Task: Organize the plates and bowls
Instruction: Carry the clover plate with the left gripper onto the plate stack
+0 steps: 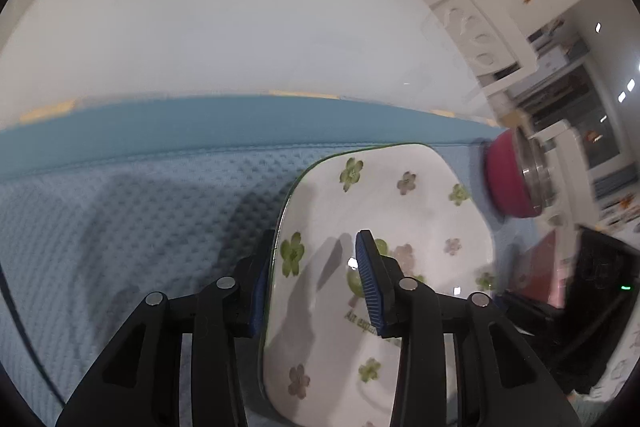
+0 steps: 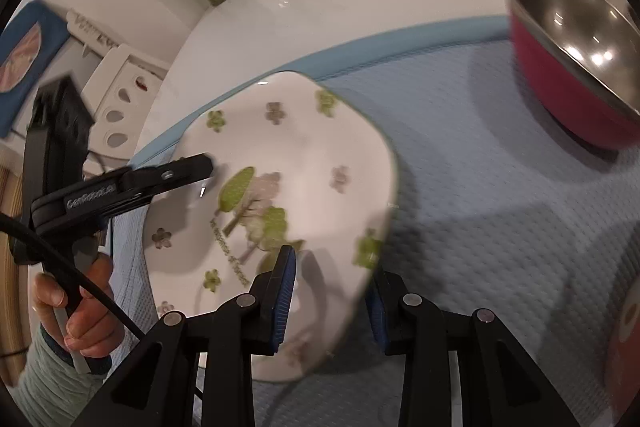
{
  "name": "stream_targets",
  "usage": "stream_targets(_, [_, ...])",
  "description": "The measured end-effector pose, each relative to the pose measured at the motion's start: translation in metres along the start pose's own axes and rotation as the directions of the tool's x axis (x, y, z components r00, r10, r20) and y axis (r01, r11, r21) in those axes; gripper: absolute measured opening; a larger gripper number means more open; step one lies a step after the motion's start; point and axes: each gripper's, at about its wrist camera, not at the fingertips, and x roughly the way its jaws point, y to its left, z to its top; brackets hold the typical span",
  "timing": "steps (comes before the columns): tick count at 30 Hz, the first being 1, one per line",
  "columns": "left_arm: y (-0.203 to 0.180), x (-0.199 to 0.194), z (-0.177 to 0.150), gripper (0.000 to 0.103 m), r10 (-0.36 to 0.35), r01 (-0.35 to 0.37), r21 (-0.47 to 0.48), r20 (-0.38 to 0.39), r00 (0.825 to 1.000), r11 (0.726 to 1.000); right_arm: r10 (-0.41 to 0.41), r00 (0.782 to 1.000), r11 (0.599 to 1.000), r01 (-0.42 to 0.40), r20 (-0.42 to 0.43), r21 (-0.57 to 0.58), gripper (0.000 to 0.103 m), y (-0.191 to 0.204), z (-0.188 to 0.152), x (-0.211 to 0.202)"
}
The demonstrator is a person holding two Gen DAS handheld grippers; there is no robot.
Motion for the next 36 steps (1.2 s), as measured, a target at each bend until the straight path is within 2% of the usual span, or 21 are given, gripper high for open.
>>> stream_targets(2, [-0.006,0.000,-0.002,0.035,0.027,-0.027,0.016,0.006,1.000,1.000,-0.026,1.000,1.000,0.026,0.005,-0.005,0.033,0.005,0.002,0.001])
stream_targets(5, [-0.005,-0.013,-0.013,0.035,-0.003,0.004,-0.043,0.023,1.000,0.999,-0.008,1.000,0.999,0.008,-0.005,0.046,0.033,-0.002,0.004,-0.002])
stream_targets(8, [-0.013,-0.023,-0.020,0.035,0.037,-0.035,-0.045,0.046,0.998,0.998,-0.032,0.999,0.999,0.032,-0.005,0.038,0.033,0.001,0.004,-0.010])
stream_targets(10, [-0.014,-0.033,-0.026,0.035,0.040,-0.036,-0.070,0.065,0.997,0.997,-0.035,0.999,0.999,0.035,-0.010,0.033,0.033,0.004,0.003,-0.013])
stream_targets(16, [-0.022,-0.064,-0.041,0.035,0.044,-0.033,-0.098,0.108,0.993,0.995,-0.009,1.000,1.000,0.009,-0.005,0.026,0.033,0.009,-0.003,-0.031])
stream_targets(21, [-0.037,-0.096,-0.057,0.035,0.056,-0.038,-0.126,0.147,0.988,0.991,0.011,1.000,1.000,-0.011,0.006,0.006,0.033,0.019,-0.010,-0.060])
stream_targets(27, [-0.050,-0.138,-0.091,0.035,0.094,-0.059,-0.186,0.182,0.979,0.981,0.030,0.998,0.999,-0.030,-0.055,-0.010,0.035,0.038,-0.020,-0.092])
stream_targets(31, [-0.052,-0.161,-0.118,0.035,0.128,-0.078,-0.241,0.198,0.972,0.967,0.015,0.998,0.997,-0.020,-0.064,-0.078,0.035,0.059,-0.035,-0.111])
stream_targets(36, [-0.052,-0.182,-0.159,0.035,0.177,-0.106,-0.313,0.207,0.962,0.944,0.029,0.993,0.987,-0.047,-0.111,-0.154,0.035,0.082,-0.064,-0.123])
